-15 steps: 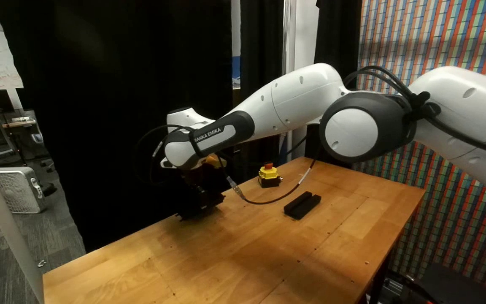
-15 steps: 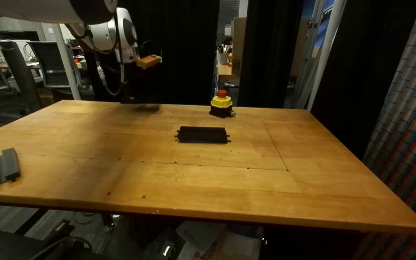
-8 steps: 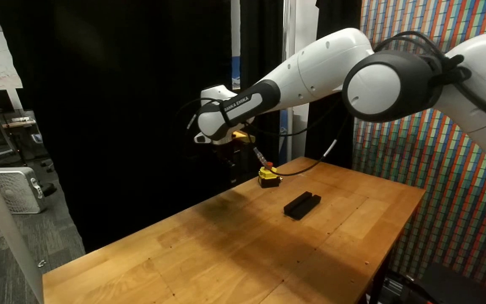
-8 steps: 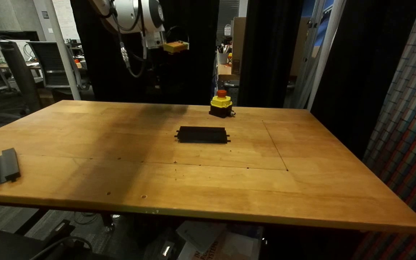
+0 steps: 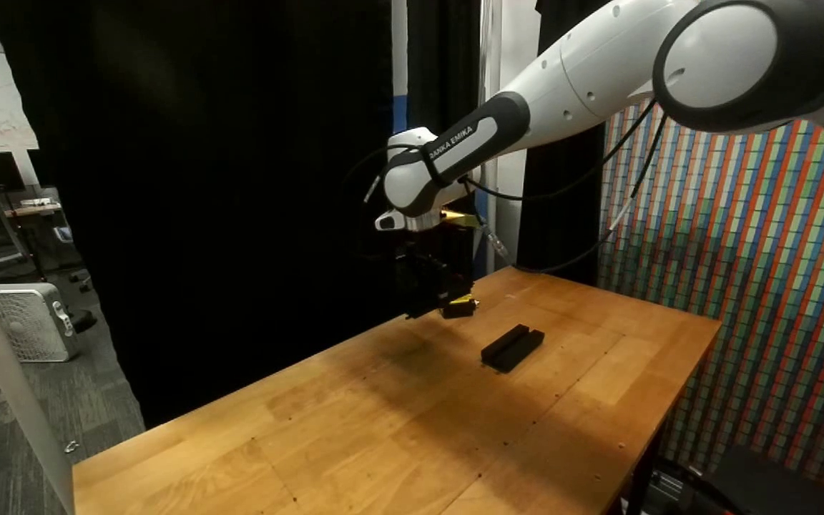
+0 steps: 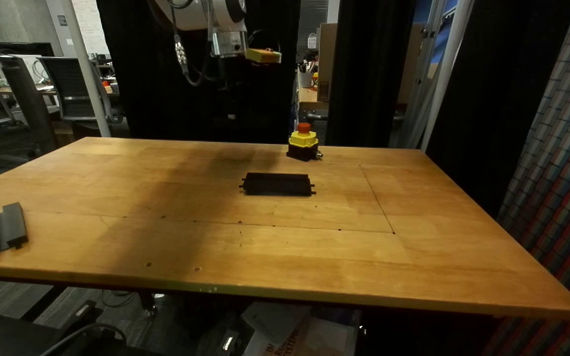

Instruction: Stack the black pieces together

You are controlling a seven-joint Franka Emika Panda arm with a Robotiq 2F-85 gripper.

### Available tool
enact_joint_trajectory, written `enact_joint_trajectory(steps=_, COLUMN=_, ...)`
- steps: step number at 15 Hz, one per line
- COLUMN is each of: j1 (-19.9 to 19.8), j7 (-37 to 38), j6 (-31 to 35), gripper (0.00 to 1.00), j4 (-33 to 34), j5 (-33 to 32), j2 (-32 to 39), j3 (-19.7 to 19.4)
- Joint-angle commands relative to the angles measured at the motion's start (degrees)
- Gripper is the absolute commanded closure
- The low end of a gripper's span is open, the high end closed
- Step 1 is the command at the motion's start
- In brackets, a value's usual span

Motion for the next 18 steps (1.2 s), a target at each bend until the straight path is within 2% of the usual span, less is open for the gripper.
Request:
enact_joint_trajectory(steps=1, j1=-2.2, j7=-3.5, j6=4.3, gripper=0.54, j4=-11.3, j5=0.2, j2=-8.2, j3=0.4)
enact_joint_trajectory(steps=9, j1=-6.3, j7=-11.9, j6=12.0, gripper=0.54, j4=-25.3, j5=0.7, j2=-16.1, j3=-1.1)
enact_joint_trajectory(steps=18, j1=-7.0, j7=-17.3, j6=16.7, gripper=0.54, j4=-30.0, j5=0.5, j2=-15.9, j3=-2.7)
